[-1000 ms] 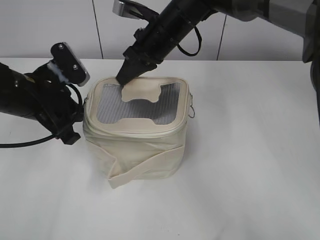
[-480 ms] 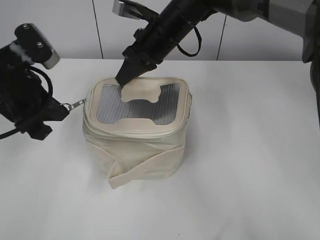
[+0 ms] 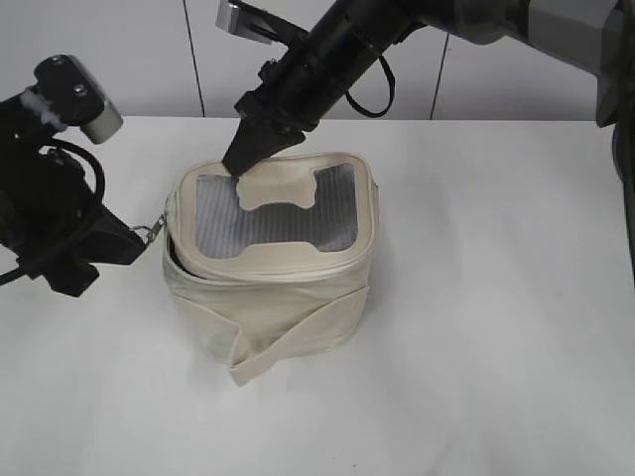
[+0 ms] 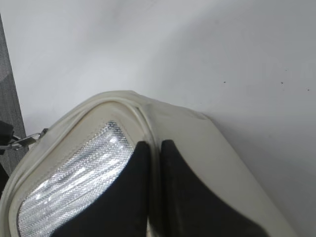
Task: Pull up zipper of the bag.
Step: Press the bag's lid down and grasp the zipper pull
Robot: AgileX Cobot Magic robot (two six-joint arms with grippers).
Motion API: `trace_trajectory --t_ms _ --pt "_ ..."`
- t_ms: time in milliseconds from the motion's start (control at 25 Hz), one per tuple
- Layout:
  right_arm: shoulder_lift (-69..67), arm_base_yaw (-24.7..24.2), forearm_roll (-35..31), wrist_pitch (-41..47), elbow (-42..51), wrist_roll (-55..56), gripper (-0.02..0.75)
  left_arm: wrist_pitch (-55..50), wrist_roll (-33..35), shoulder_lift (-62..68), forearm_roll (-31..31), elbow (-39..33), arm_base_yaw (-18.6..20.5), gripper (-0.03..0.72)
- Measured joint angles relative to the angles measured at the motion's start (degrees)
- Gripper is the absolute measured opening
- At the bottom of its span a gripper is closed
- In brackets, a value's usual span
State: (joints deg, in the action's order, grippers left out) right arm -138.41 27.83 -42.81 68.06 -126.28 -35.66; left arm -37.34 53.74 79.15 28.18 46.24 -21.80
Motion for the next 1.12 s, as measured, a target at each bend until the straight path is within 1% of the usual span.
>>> trace_trajectory --t_ms 80,320,520,680,920,1000,1120 --pt "0.0 0.1 -0.2 0.3 0.0 0.3 0.039 -0.7 -0.8 -0.5 -0.2 0.0 -0.2 -0.008" --pt "0.0 0.3 -1.0 1.1 0.0 1.7 0.039 -3.5 -5.2 -3.8 -4.4 0.0 -0.3 -0.008" --pt "0.0 0.8 -1.8 1.6 0.0 2.7 0.039 -4.4 -6.3 -6.9 -4.2 -2.4 -0.5 -0.008" --pt "0.0 1.0 -1.8 1.5 0.1 4.5 0.039 -2.2 -7.3 -8.1 -4.6 -4.6 -0.5 -0.008" --pt "0.0 1.0 -0.7 1.0 0.1 8.6 0.039 -1.0 -7.7 -8.2 -3.8 -5.0 -0.5 -0.008" --pt "0.0 0.7 -0.4 0.1 0.1 10.2 0.039 1.7 -7.8 -8.2 -4.1 -5.2 -0.5 -0.008" --pt "0.0 -0.6 -0.2 -1.3 0.1 12.2 0.039 7.8 -9.1 -7.5 -4.0 -5.1 0.7 -0.008"
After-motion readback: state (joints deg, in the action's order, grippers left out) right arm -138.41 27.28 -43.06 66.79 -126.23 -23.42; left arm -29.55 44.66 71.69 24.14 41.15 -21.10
